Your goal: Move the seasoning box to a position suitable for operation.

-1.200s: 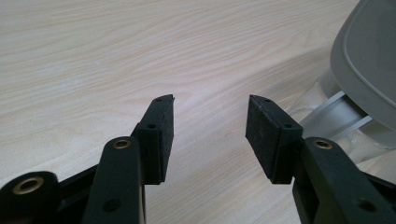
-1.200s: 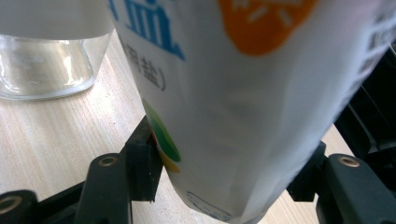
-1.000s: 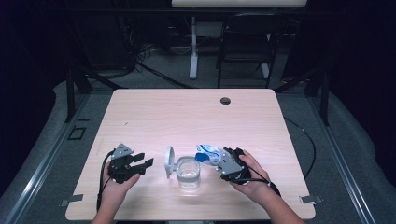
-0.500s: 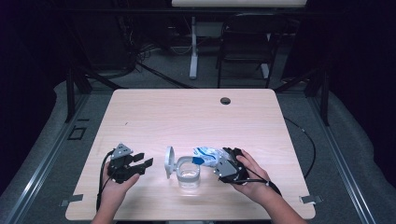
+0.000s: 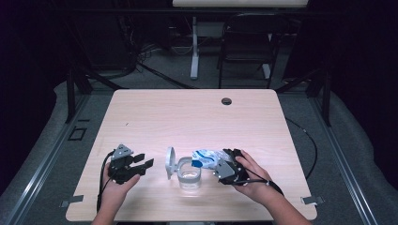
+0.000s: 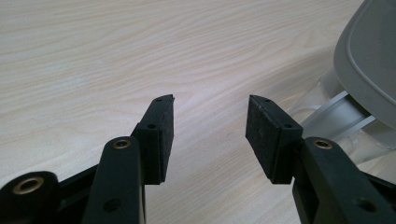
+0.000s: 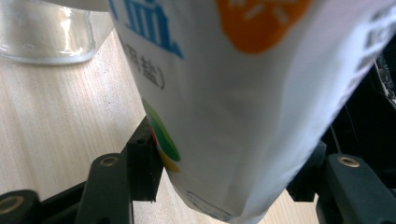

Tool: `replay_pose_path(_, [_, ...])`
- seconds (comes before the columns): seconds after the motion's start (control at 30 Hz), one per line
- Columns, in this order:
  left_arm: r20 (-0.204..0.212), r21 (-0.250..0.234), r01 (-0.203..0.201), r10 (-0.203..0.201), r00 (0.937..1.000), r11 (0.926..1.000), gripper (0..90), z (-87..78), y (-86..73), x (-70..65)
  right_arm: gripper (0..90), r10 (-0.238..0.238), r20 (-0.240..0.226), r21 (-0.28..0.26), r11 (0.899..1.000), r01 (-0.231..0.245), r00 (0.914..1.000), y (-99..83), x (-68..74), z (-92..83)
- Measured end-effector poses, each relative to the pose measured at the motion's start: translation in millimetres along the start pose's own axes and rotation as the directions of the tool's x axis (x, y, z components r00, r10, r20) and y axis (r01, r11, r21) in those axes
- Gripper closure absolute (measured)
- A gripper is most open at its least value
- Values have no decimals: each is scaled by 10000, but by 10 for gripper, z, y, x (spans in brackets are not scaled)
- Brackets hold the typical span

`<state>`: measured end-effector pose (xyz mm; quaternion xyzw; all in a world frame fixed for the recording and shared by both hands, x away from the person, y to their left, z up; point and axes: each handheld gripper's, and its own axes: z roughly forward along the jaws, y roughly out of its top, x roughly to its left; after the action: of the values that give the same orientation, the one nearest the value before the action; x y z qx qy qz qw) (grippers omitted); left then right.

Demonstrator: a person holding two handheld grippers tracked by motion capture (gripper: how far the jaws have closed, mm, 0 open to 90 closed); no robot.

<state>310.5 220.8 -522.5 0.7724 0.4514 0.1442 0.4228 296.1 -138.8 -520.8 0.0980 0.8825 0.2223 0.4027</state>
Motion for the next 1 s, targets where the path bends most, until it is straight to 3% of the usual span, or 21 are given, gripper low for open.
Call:
replay_pose_path(0.3, [6,18,44,-44,10000,10000,523,2,-3,2,413,-605,-29,310,9977,606,9982,36,6,0])
replay_pose_path(0.47, [-10,43,34,-34,10000,10000,523,0,-2,4,414,-529,-39,171,9984,530,9986,39,11,15])
replay_pose_path(0.73, [-13,49,25,-25,10000,10000,523,2,-3,5,413,-1124,107,553,9922,1116,9936,43,-11,14])
replay_pose_path(1.0, [8,55,59,-59,10000,10000,522,-4,-5,14,413,-1256,86,575,9905,1249,9920,51,0,24])
